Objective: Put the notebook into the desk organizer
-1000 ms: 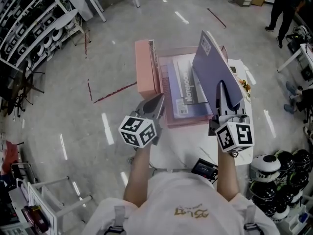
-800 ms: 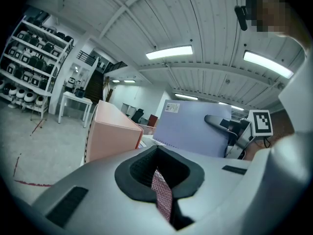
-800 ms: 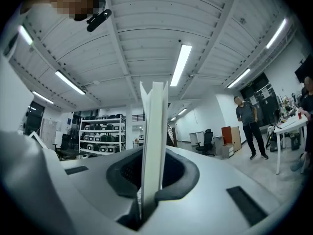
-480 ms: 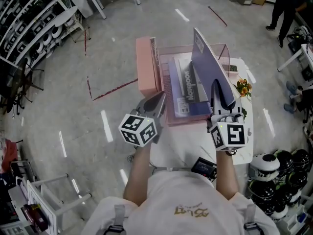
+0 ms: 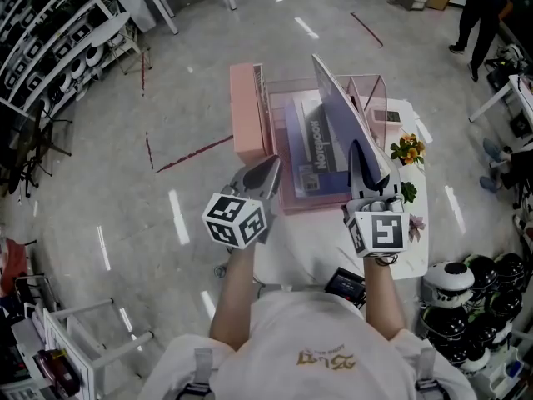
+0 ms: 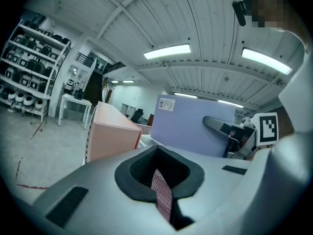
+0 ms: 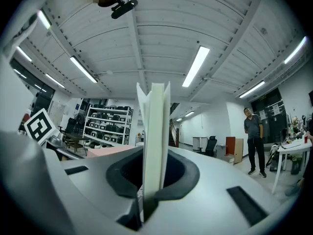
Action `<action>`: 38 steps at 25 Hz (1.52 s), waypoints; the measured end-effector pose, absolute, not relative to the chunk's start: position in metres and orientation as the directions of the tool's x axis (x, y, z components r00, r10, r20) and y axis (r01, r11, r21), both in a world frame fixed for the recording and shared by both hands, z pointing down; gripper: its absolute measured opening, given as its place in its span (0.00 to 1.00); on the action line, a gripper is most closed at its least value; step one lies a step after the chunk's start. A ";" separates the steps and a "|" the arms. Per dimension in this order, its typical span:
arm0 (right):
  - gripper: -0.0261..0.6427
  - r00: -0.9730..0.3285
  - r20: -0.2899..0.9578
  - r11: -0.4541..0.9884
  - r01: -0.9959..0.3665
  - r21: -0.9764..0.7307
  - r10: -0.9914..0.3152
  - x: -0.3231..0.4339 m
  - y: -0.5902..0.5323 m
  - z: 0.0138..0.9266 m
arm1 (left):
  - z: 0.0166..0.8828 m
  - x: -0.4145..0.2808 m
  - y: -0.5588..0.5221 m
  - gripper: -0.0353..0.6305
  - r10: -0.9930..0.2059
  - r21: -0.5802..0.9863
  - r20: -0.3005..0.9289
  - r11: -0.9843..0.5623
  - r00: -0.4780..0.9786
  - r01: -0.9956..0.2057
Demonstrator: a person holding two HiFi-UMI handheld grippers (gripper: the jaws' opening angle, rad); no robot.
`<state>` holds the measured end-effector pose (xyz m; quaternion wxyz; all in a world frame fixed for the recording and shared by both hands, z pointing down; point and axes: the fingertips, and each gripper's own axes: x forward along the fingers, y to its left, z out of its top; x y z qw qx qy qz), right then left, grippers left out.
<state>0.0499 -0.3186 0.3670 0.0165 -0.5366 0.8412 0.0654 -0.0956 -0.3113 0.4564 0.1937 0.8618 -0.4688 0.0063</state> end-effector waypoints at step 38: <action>0.11 -0.515 0.232 0.565 -0.738 0.369 -0.825 -0.020 -0.312 0.430 | 0.450 -0.111 -0.303 0.07 -0.826 0.337 0.172 -0.463 0.537 -0.820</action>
